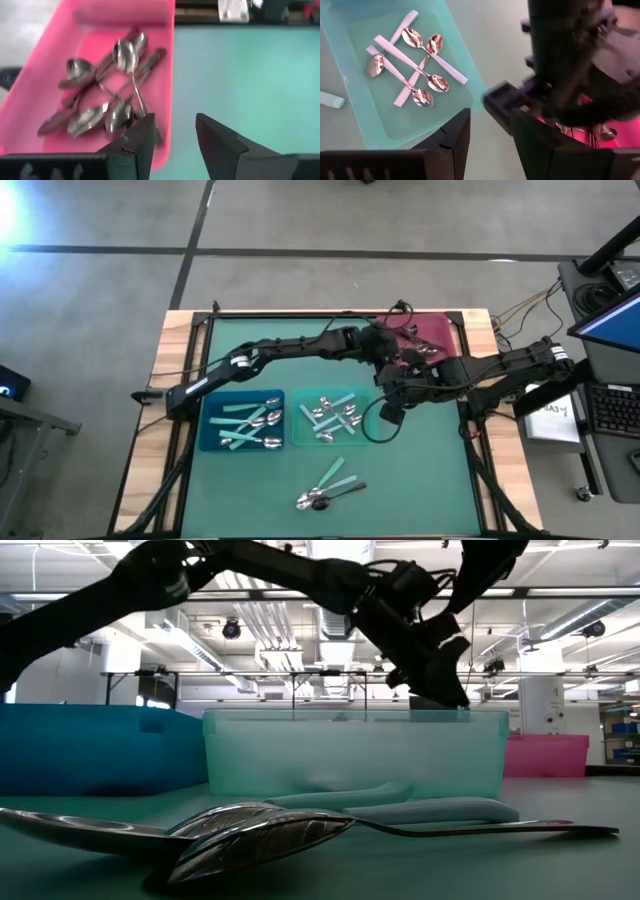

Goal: Sort silverware by color (type)
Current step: Put the green spoon into the blue bin

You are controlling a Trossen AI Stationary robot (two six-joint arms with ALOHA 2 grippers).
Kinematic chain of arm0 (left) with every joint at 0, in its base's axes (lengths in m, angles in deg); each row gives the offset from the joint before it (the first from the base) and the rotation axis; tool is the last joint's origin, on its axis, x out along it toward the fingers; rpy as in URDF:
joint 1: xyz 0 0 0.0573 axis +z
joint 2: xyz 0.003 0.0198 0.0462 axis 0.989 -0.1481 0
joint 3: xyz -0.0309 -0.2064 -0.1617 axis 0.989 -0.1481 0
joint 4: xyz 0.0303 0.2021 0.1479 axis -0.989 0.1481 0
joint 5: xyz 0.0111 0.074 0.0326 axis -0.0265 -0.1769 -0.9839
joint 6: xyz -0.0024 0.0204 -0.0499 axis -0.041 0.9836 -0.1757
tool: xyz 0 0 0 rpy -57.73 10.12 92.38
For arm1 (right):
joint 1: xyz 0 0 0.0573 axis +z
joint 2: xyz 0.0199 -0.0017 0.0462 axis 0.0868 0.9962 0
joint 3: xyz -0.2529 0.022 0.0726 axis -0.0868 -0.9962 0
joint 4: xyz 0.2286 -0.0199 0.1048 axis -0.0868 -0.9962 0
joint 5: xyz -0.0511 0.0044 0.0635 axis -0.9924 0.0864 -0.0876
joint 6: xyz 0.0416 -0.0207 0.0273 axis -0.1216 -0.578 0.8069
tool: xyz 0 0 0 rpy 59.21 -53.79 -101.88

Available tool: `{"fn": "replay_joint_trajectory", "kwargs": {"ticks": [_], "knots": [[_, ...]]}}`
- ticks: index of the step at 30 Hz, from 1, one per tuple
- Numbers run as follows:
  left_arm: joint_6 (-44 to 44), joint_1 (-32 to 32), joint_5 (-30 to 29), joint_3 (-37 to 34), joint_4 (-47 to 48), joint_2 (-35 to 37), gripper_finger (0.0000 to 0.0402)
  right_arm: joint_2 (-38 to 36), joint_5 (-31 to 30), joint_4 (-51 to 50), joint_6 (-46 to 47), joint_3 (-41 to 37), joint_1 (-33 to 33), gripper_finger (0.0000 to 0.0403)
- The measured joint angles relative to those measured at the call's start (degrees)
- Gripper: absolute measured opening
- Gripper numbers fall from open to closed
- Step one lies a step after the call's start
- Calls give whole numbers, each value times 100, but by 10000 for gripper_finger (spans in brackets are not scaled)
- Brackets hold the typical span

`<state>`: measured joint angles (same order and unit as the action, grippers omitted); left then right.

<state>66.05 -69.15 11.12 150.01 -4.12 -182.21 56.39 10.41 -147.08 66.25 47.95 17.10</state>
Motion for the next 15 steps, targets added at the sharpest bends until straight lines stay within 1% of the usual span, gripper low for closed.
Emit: {"fn": "replay_joint_trajectory", "kwargs": {"ticks": [10, 13, 15], "knots": [[124, -322, -36, -15, 1968, 235, 123, 0, 4, -124, 23, -2, 0, 132], [124, -443, -41, -17, 2224, 275, 123, 0, 9, -130, 21, -2, 0, 132], [157, -517, -149, -17, 2360, 334, 123, 0, 9, -134, 14, -2, 0, 132]]}}
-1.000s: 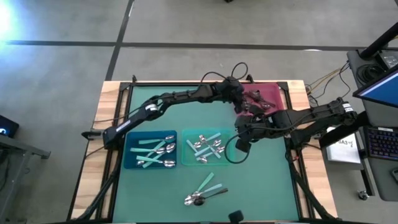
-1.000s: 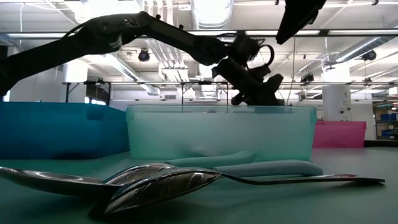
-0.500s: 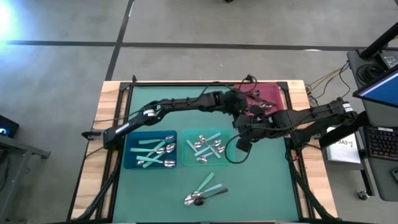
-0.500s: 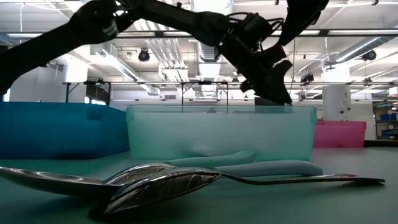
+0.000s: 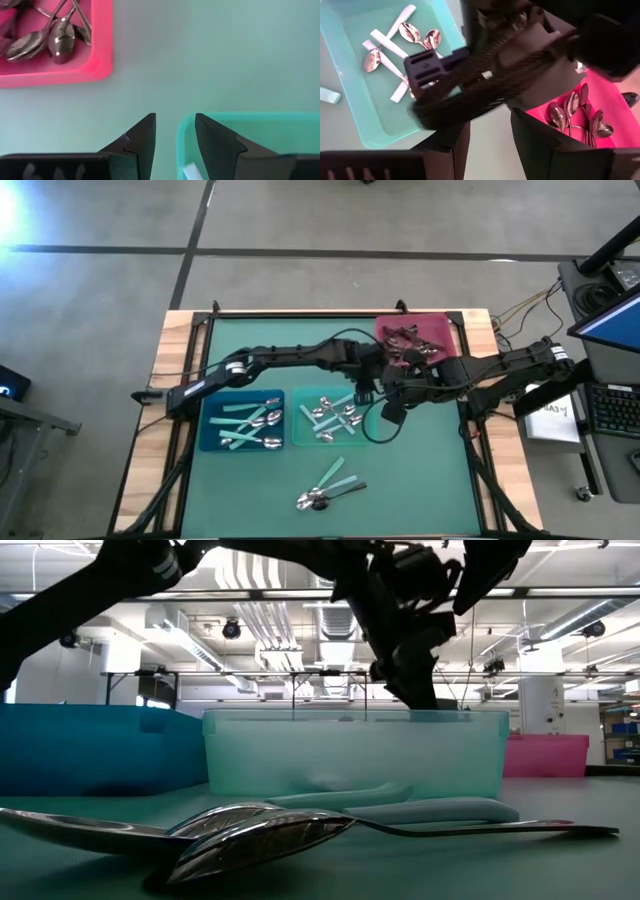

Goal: Sort silverware by color (type)
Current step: Put the green spoon into the blue bin

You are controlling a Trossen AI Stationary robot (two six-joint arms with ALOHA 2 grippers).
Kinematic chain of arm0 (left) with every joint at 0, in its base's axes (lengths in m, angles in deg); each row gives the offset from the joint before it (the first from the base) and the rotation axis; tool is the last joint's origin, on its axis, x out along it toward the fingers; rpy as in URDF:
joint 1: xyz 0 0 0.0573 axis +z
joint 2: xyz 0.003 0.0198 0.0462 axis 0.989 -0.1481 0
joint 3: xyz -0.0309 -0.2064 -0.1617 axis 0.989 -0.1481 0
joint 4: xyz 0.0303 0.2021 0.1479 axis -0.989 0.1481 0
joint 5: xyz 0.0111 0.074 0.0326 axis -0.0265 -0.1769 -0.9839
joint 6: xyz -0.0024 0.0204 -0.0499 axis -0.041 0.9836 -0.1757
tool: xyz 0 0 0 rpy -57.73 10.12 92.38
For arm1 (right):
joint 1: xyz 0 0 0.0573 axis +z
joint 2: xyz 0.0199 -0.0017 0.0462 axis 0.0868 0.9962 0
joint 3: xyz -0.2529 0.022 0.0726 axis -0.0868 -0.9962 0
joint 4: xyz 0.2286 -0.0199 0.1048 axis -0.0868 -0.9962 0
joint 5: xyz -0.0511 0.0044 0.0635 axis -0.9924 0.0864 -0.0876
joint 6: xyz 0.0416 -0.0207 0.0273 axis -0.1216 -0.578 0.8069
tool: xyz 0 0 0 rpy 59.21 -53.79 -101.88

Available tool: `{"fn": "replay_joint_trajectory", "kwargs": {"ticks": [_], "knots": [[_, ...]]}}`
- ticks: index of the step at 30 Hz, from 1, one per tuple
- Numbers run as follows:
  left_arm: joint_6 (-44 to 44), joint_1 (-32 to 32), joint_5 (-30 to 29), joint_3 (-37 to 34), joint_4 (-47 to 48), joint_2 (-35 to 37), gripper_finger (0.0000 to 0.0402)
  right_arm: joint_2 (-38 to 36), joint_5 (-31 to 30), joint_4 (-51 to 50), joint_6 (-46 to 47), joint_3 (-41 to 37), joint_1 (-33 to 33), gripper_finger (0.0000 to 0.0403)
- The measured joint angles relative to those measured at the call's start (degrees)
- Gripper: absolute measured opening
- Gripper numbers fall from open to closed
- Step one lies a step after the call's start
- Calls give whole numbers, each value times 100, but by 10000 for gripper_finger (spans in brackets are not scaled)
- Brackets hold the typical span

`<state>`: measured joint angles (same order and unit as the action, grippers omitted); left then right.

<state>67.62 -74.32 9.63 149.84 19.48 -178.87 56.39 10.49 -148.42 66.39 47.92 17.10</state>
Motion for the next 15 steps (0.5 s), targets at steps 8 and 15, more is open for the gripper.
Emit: {"fn": "replay_joint_trajectory", "kwargs": {"ticks": [8, 15], "knots": [[8, -1, -464, -4, 404, 353, 123, 0, -10, 32, -81, 0, -2, 132], [-33, 34, -652, -13, 1216, 465, 123, 0, -7, 64, -70, 0, -2, 132]]}}
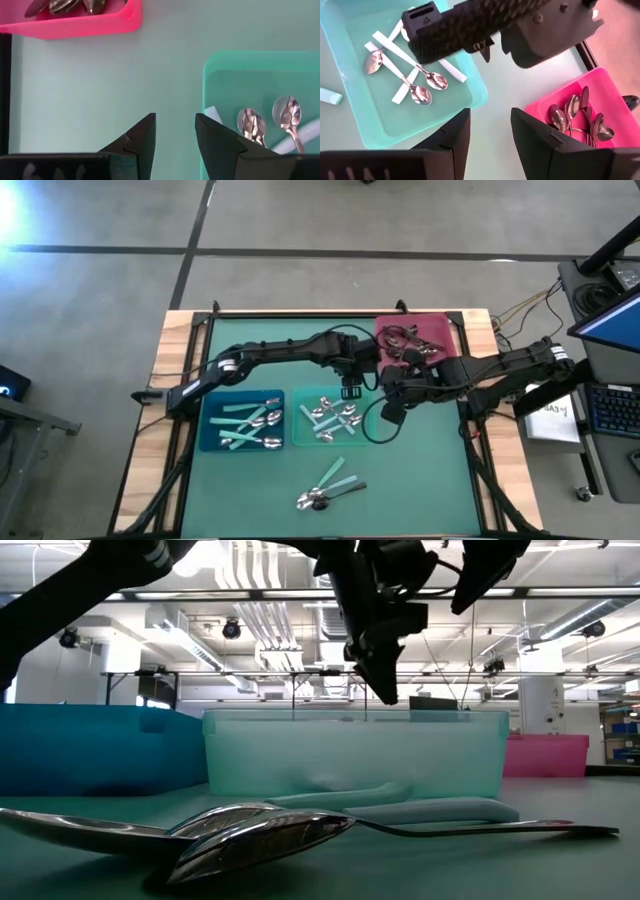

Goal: Sort silverware by color (type)
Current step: Put the green spoon into the blue bin

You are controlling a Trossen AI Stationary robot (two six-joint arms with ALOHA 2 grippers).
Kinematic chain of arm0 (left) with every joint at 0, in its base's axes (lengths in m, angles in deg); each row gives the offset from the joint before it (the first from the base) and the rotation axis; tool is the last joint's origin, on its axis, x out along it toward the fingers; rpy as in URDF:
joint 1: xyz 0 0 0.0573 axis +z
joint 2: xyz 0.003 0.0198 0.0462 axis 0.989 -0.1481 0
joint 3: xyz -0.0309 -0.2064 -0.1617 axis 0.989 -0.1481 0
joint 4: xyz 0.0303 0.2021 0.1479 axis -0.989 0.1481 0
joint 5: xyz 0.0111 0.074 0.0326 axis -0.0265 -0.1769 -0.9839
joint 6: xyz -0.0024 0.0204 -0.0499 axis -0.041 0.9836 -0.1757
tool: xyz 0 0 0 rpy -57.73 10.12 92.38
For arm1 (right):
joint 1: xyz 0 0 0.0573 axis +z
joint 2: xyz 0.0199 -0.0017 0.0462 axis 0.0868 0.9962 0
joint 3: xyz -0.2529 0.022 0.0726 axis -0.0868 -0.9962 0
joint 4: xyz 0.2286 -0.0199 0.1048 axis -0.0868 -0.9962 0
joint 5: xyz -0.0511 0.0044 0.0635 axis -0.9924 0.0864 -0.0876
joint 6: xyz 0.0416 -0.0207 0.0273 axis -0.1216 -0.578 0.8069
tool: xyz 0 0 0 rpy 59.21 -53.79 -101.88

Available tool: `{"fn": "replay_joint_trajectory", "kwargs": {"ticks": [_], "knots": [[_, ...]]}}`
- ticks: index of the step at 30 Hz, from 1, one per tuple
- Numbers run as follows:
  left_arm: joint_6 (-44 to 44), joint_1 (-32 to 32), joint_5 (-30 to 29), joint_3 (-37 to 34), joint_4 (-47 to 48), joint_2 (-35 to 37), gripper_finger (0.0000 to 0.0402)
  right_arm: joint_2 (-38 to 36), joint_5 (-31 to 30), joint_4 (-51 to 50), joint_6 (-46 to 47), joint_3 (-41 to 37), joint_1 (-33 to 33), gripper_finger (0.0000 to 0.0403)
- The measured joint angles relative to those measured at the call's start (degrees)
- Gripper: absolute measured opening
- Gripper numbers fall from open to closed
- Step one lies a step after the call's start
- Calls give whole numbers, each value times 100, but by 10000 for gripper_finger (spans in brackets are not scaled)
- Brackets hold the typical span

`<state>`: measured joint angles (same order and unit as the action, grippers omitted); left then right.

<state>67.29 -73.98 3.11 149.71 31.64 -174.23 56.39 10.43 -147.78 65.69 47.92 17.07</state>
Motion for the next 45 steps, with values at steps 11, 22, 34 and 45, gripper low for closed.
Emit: {"fn": "replay_joint_trajectory", "kwargs": {"ticks": [11, 22, 34, 45], "knots": [[-229, 17, 23, -2, 110, 188, 123, 0, 0, 162, 2, 0, 0, 132], [-188, 67, -85, -4, 513, 356, 123, 0, 0, 257, 1, 0, 0, 132], [-494, 203, -109, -1437, 220, 1202, 123, 0, 0, 261, 2, 0, 0, 132], [-1351, -181, -141, -5180, -2645, 3321, 123, 0, -1, 294, 2, 0, 0, 132]]}}
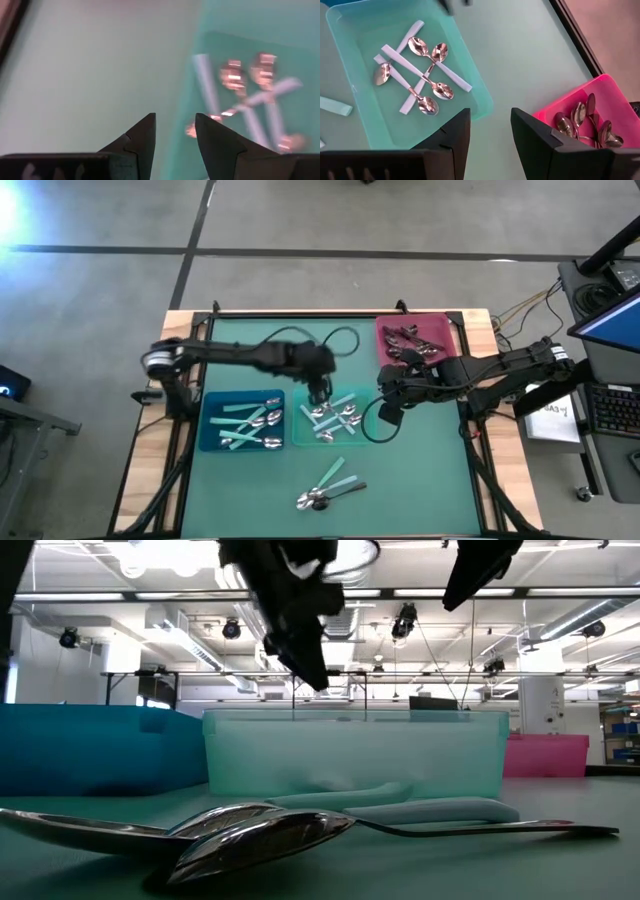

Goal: Sort silverware by color (type)
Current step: Put the green spoon into the blue bin

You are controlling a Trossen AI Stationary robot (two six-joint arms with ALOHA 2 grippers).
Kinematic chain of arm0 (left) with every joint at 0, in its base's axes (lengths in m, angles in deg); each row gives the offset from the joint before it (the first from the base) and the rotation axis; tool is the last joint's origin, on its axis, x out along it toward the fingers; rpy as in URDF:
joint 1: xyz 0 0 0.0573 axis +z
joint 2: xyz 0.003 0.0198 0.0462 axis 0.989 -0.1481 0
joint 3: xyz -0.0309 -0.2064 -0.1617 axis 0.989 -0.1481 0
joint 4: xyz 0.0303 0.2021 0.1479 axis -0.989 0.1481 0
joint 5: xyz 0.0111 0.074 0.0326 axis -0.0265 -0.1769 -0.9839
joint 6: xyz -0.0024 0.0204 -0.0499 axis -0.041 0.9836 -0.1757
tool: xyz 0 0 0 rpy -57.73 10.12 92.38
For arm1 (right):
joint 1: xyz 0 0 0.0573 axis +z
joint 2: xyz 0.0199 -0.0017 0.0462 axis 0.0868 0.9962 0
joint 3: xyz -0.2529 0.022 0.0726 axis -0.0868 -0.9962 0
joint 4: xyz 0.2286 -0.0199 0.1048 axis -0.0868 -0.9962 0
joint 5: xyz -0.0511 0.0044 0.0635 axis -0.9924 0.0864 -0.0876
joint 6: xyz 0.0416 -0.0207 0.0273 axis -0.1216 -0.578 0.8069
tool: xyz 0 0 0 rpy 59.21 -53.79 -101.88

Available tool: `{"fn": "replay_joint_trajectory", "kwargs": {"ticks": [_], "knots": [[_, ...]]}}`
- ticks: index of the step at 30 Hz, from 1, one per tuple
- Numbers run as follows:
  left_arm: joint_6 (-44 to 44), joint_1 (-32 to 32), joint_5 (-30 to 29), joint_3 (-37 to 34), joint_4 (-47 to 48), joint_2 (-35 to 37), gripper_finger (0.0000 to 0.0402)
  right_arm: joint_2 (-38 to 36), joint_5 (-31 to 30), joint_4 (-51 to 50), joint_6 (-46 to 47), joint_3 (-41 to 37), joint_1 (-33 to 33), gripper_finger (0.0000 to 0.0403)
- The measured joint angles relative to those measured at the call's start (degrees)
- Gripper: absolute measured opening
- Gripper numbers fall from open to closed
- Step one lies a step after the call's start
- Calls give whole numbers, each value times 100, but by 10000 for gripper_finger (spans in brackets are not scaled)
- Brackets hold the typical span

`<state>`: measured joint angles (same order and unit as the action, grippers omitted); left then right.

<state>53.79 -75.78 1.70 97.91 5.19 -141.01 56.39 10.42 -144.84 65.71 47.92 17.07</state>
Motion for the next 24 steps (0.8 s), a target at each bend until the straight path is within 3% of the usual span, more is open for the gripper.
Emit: {"fn": "replay_joint_trajectory", "kwargs": {"ticks": [6, 10, 20, 24], "knots": [[-424, -744, 56, -1230, -1253, 698, 123, 2, 1, 7, 0, 0, 0, 132], [-629, -1251, 59, -1695, -1930, 936, 123, 2, 1, 9, 0, 0, -1, 132], [-709, -2201, 71, -1827, -2189, 959, 123, 2, 1, 11, 0, 0, 0, 132], [-1450, -2354, 49, -1827, -2244, 878, 123, 2, 0, 11, 0, 0, 0, 132]]}}
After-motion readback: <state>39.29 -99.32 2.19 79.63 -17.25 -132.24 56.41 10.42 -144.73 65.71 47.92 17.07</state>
